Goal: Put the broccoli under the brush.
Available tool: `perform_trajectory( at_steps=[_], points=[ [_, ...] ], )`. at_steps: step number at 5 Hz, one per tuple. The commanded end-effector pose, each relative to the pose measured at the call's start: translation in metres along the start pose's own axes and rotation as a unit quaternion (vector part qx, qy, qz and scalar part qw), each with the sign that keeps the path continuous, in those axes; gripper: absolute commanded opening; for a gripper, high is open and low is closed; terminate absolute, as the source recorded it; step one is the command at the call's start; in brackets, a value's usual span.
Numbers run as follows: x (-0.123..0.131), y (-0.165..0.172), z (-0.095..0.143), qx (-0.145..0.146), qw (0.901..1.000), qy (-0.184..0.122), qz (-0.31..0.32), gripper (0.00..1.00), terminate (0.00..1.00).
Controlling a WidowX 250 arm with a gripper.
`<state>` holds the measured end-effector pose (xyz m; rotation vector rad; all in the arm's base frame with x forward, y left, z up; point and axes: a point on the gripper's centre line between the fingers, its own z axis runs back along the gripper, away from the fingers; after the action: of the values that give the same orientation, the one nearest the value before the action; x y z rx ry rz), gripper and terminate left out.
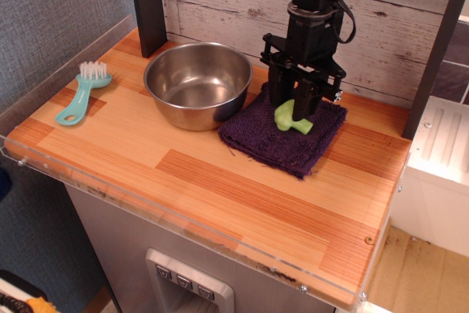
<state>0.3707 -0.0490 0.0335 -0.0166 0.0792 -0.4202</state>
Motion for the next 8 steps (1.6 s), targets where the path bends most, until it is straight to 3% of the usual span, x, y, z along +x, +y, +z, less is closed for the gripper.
perform_trajectory(
  at_steps=[1, 2, 3, 4, 5, 7, 8],
  points=[
    [0.003, 0.001, -0.002, -0.005, 1.0000, -0.008, 0.002, 0.00, 0.00],
    [0.005, -0.003, 0.001, 0.003, 0.9999, -0.006, -0.014, 0.00, 0.00],
    [0.002, -0.010, 0.018, 0.021, 0.9987, -0.030, -0.037, 0.00, 0.00],
    [-0.016, -0.013, 0.055, 0.055, 0.9945, -0.084, -0.029, 0.00, 0.00],
    [-0.056, 0.002, 0.070, 0.061, 0.9924, -0.100, 0.037, 0.00, 0.00],
    [-0.142, 0.065, 0.048, 0.022, 0.9865, -0.052, 0.154, 0.00, 0.00],
    [-0.175, 0.092, 0.051, 0.023, 0.9815, -0.038, 0.186, 0.00, 0.00]
  ],
)
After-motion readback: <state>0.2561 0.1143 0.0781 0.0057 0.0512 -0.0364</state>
